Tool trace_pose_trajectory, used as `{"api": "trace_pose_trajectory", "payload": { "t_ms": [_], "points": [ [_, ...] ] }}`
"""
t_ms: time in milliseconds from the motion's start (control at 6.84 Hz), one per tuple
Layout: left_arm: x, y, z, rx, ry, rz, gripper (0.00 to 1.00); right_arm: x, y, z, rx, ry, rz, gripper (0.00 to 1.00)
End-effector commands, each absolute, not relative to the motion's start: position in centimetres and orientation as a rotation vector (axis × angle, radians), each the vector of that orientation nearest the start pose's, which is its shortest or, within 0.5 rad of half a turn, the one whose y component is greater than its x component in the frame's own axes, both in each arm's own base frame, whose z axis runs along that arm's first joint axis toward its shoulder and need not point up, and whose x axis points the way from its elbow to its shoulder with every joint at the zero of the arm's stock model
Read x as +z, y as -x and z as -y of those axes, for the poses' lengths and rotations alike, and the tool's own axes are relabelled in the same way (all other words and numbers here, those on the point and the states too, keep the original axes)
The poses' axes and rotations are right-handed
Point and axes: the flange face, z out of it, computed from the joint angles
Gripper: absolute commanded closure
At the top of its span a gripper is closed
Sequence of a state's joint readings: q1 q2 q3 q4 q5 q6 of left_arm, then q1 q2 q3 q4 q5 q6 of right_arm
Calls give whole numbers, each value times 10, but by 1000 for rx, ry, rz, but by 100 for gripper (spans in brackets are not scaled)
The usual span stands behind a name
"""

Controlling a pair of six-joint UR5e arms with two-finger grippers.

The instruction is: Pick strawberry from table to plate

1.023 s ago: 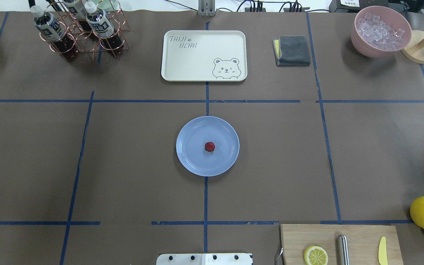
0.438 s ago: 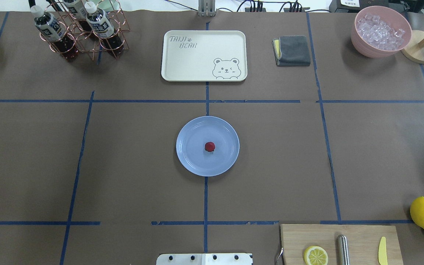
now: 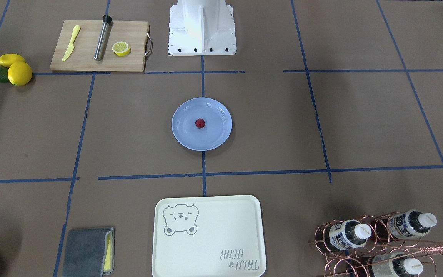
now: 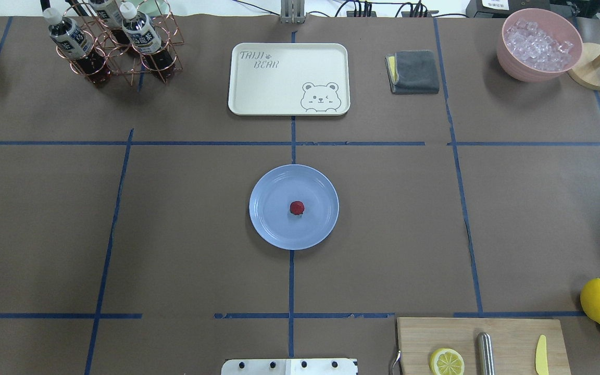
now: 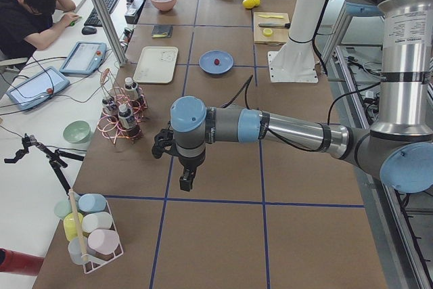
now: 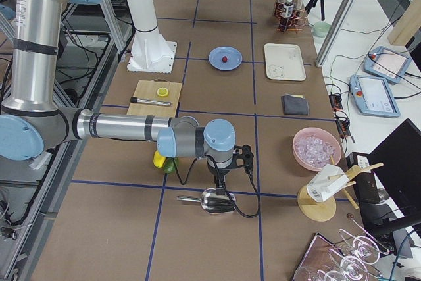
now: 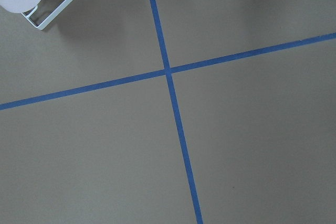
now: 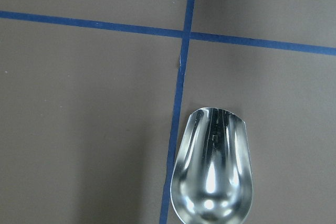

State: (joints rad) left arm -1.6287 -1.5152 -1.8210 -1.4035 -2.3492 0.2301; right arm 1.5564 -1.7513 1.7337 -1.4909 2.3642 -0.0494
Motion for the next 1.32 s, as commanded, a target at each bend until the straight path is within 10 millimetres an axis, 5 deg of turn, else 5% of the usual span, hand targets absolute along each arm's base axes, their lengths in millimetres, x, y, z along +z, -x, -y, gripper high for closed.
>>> {"api": "trace_pose_trajectory", "payload": {
  "t_ms": [0, 1169],
  "points": [
    [581, 90, 459, 173, -135, -770, 0, 647, -57, 424, -85, -81, 789, 0],
    [581, 90, 459, 173, -138, -778, 0, 639, -57, 426, 7, -60, 791, 0]
  ]
}}
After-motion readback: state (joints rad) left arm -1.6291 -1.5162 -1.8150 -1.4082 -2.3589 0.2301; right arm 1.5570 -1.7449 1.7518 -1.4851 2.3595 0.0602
